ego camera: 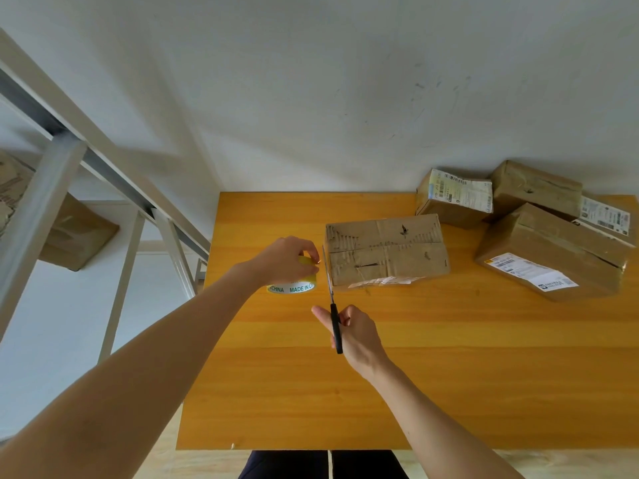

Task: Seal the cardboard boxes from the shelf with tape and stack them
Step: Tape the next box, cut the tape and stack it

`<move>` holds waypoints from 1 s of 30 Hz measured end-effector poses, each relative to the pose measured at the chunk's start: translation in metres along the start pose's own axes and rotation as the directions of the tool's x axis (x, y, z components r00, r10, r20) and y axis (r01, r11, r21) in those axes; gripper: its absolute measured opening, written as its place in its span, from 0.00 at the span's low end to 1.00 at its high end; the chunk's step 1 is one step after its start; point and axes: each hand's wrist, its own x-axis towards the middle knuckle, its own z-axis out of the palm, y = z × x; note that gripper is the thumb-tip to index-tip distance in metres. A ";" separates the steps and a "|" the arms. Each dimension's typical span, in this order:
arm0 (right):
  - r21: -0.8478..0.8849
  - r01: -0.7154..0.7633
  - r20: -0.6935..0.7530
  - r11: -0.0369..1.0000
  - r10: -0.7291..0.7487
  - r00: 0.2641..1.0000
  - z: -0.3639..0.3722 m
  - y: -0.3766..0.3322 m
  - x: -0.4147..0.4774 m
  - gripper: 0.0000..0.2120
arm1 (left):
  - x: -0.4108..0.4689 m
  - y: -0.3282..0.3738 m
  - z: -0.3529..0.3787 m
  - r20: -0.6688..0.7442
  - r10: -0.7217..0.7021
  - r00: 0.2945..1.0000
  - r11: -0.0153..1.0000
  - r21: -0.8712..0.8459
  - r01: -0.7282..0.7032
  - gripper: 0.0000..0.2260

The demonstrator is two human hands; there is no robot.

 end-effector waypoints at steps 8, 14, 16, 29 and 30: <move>-0.058 0.040 -0.083 0.997 -0.045 0.996 0.003 0.001 -0.003 0.29 | 0.004 0.007 0.006 -0.035 -0.025 0.999 0.999 0.036 0.026 0.08; -0.097 0.084 -0.121 0.992 -0.095 0.988 0.006 -0.001 0.000 0.23 | 0.005 0.014 0.002 -0.069 -0.023 0.997 0.988 0.153 0.033 0.09; -0.089 0.088 -0.120 0.992 -0.098 0.988 0.006 0.000 0.001 0.23 | 0.005 0.016 0.000 -0.096 -0.027 0.995 0.972 0.228 0.048 0.09; 0.018 0.083 -0.156 0.996 -0.079 0.985 0.006 0.002 0.000 0.27 | 0.004 0.021 0.004 -0.112 -0.076 0.991 0.933 0.343 0.111 0.12; 0.024 0.086 -0.161 0.996 -0.081 0.984 0.006 0.003 0.001 0.26 | 0.005 0.021 0.004 -0.107 -0.081 0.991 0.933 0.341 0.113 0.12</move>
